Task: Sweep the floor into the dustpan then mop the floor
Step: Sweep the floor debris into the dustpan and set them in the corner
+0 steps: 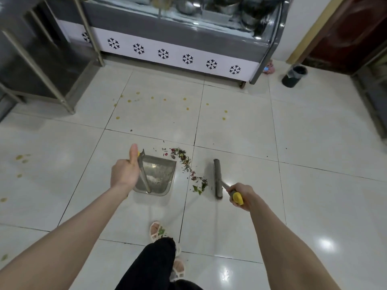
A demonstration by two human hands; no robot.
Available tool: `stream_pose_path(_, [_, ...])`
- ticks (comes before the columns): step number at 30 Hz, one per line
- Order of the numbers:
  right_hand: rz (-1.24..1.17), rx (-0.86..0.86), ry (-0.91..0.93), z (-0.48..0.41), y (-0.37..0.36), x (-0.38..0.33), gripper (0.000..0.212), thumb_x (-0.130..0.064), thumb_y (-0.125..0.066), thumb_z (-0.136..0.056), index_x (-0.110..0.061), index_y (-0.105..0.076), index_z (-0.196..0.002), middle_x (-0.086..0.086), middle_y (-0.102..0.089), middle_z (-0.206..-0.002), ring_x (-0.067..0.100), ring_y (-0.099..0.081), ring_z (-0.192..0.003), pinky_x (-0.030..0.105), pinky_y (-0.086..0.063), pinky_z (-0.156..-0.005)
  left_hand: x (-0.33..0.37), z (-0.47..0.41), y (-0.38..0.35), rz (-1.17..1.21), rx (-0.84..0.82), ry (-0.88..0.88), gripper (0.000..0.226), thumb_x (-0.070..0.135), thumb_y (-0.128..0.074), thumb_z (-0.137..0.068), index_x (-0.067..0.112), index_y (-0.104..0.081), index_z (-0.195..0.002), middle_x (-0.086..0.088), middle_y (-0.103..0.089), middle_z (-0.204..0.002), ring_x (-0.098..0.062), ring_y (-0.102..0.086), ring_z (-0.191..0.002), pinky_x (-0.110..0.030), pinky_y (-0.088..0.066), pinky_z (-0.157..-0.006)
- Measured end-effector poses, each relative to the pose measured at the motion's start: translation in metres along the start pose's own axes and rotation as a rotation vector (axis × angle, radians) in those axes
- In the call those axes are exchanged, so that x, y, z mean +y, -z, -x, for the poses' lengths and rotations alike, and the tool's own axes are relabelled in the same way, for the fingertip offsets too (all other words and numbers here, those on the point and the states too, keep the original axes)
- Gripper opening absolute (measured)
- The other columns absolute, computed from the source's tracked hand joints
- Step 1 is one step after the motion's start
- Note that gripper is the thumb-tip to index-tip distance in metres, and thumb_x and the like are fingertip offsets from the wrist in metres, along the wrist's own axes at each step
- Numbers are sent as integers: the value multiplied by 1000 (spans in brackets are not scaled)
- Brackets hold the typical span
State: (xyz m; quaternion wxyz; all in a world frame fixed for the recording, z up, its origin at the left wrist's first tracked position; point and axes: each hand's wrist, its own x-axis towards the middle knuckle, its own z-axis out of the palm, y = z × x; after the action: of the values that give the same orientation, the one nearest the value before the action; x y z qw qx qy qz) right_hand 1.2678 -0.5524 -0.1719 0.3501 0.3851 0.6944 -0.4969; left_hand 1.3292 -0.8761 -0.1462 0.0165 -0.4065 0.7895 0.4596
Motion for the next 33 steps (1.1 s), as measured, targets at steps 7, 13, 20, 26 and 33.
stream_pose_path(7, [-116, 35, -55, 13, -14, 42, 12, 5, -56, -82, 2, -54, -94, 14, -53, -80, 23, -51, -53, 19, -44, -35, -19, 7, 17, -12, -12, 11, 88, 83, -16, -78, 5, -53, -60, -14, -57, -63, -30, -54, -60, -42, -53, -67])
stream_pose_path(13, [-216, -7, -87, 6, -80, 29, 16, 4, -55, -84, 1, -51, -100, 13, -52, -79, 22, -51, -51, 18, -44, -37, -18, -38, 41, -27, -59, 1, 86, 86, -16, -76, 8, -47, -55, -11, -50, -56, -27, -48, -52, -32, -42, -52])
stream_pose_path(20, [-256, -18, -91, -5, -187, -29, 18, 5, -58, -81, 0, -51, -96, 14, -52, -79, 27, -54, -64, 20, -42, -35, -6, -114, 80, -53, -140, -31, 84, 84, -16, -78, 8, -45, -58, -9, -48, -53, -24, -47, -46, -32, -42, -54])
stream_pose_path(26, [-336, -24, -66, -8, -238, -71, 27, 2, -62, -81, 2, -55, -108, 14, -54, -84, 24, -55, -62, 22, -47, -39, 13, -167, 103, -57, -190, -61, 82, 81, -19, -82, 7, -45, -57, -5, -45, -47, -22, -44, -43, -29, -38, -49])
stream_pose_path(33, [-398, -58, -66, 4, -254, -103, 13, 5, -60, -78, 1, -56, -90, 10, -50, -65, 19, -50, -48, 17, -39, -34, 34, -206, 116, -78, -231, -83, 82, 83, -18, -79, 7, -45, -62, -8, -45, -53, -22, -43, -46, -32, -37, -52])
